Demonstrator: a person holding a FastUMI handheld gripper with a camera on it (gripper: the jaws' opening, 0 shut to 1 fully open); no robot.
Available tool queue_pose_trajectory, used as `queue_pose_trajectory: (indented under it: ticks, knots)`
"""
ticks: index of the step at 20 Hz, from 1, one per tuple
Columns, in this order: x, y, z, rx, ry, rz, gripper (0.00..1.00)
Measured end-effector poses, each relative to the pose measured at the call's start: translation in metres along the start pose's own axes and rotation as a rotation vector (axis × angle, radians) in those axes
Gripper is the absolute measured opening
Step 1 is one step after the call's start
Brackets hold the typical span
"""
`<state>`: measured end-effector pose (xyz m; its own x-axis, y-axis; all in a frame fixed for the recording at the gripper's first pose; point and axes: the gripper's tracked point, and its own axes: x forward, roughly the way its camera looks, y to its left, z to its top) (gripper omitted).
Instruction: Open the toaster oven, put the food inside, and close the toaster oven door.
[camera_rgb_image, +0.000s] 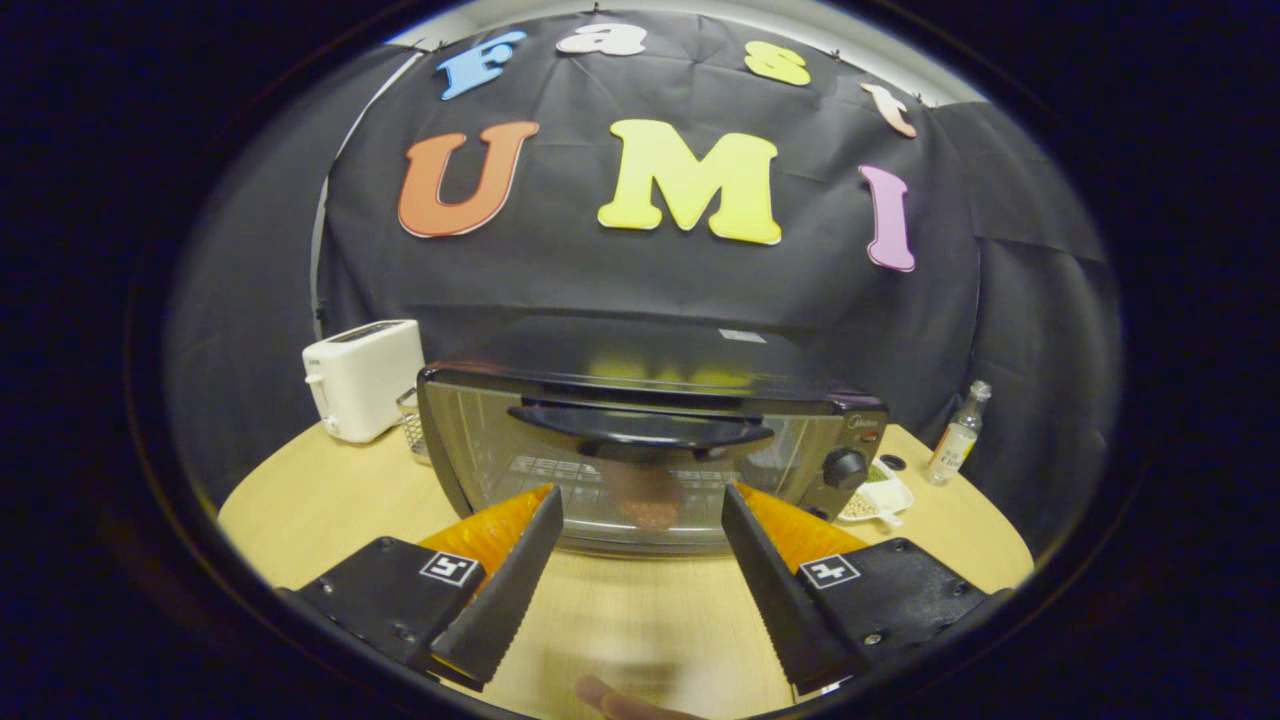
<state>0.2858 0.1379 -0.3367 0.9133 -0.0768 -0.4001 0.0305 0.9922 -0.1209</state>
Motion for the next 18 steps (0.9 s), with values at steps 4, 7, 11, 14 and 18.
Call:
queue_pose_trajectory:
  ticks: [4, 7, 11, 14, 18]
  knots:
    - [-0.008, -0.006, 0.004, 0.013, -0.007, 0.004, 1.0]
    - [-0.024, -0.013, 0.008, 0.036, -0.005, 0.012, 1.0]
    - [-0.065, -0.028, 0.017, 0.086, -0.024, 0.041, 1.0]
    - [-0.11, -0.048, 0.034, 0.081, -0.08, 0.023, 1.0]
    - [-0.185, -0.067, 0.063, 0.056, -0.196, 0.008, 1.0]
